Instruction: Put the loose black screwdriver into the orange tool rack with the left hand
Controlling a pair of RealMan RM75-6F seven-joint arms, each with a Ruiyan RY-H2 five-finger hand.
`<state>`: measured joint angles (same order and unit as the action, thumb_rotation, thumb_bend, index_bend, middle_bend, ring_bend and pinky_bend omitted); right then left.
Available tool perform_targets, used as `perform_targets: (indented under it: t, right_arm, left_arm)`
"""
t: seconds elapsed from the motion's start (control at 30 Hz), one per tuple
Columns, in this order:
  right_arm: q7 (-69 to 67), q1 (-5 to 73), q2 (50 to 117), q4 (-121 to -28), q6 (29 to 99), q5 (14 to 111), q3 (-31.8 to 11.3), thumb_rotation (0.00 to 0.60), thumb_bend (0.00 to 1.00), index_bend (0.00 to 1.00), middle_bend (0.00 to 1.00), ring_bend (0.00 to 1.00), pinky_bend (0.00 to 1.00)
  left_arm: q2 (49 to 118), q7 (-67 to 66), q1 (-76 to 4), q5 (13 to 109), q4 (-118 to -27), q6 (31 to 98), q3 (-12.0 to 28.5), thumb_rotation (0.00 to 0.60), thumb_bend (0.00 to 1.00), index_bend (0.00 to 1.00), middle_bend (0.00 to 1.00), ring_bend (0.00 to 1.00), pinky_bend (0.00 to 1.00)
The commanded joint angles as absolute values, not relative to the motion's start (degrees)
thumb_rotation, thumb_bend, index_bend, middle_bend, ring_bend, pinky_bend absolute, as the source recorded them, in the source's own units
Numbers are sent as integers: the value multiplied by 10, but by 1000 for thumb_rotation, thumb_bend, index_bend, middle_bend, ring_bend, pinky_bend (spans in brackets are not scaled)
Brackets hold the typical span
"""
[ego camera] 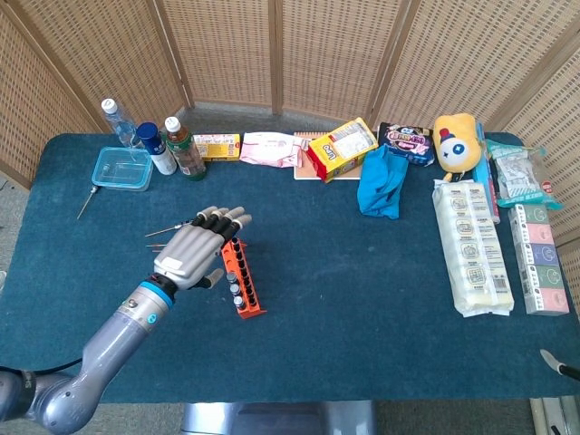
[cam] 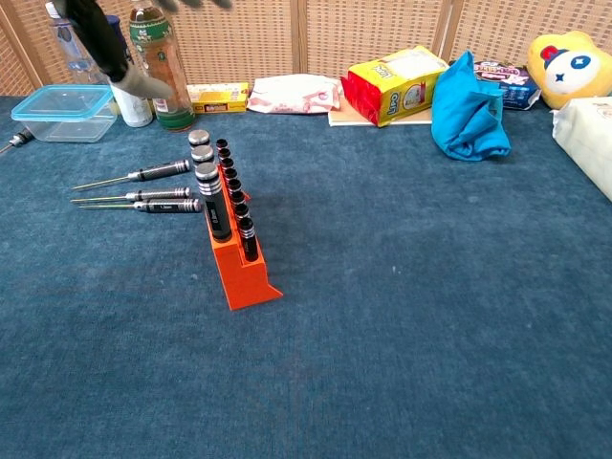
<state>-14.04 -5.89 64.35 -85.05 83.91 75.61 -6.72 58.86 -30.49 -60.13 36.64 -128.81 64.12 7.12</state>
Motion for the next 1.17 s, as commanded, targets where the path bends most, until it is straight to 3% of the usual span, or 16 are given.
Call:
perform_targets:
  t: [0.03,0.27,0.5,0.8,1.17]
  right_arm:
    - [-134,-59,640,-855,847,763,-67,551,45,103,125,100,69]
    - [-114,-59,637,-864,863,771,-68,551,42,90,118,98,69]
    - [-94,-53,639,-865,871,780,-71,549,41,89,111,90,66]
    - [-76,-46,635,-856,873,786,-72,550,41,89,107,88,60]
    - [-73,-39,642,-837,860,786,-67,549,41,89,102,85,45]
  left_arm:
    - [554,-269,-541,459,-1293,684,56,600,197,0,0,0,49]
    - [503,-212,-423,616,-1276,765,3,600,174,0,0,0,49]
    - [484,-71,-276,778,-1174,868,-63,600,175,0,0,0,49]
    - [505,42,-133,803,-1047,947,-100,600,207,0,0,0,50]
    - [573,144,-73,771,-903,909,-79,600,201,0,0,0,49]
